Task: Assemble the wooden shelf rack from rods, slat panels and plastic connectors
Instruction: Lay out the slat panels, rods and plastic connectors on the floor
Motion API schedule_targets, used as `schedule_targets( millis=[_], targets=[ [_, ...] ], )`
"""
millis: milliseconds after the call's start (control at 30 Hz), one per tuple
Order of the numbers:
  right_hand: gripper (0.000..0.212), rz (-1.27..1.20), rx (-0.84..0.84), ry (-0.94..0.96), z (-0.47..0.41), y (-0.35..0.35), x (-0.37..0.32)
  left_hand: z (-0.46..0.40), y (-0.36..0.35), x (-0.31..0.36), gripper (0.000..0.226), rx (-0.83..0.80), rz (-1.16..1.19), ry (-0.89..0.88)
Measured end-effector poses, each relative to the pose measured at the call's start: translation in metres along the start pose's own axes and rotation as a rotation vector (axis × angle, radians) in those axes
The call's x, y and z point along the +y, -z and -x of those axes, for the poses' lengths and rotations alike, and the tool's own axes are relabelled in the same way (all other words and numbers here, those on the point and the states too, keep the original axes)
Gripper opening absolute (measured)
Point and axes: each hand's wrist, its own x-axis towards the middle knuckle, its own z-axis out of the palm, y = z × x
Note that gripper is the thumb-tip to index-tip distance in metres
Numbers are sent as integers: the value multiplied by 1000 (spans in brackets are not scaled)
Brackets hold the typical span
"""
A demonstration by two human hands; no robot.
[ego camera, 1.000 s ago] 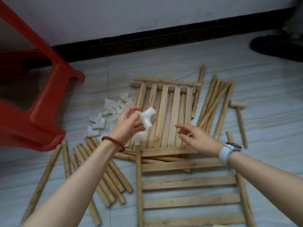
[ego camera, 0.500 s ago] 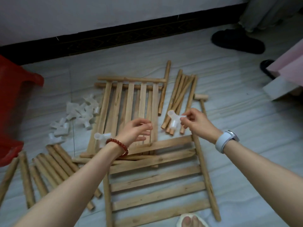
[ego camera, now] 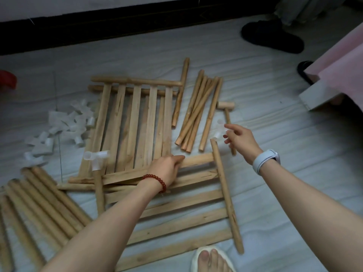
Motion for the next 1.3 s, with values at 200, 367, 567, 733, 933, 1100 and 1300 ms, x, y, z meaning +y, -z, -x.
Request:
schedule_targets(
  millis=[200,367,567,733,933,1100,1300],
  targets=[
    [31,203,-55,121,-4,-1,-9,4,1,5,33,48,74,28],
    [33,361,-145,198,-4,0,-17,5,1,5,33,60,98,40],
    [33,641,-192,318,0,0,-29,4,5,7,32,34,97,55],
    [34,803,-205,382,2,-1,-37,3,5,7,32,22,111,78],
    [36,979,-238,350,5,-10,-45,3,3,12,33,12,130,113],
    [29,774,-234,305,5,-6,-41,3,5,11,34,-6,141,117],
    [17,123,-219,132,9,-13,-26,5,10,11,33,-7,158,100]
  ],
)
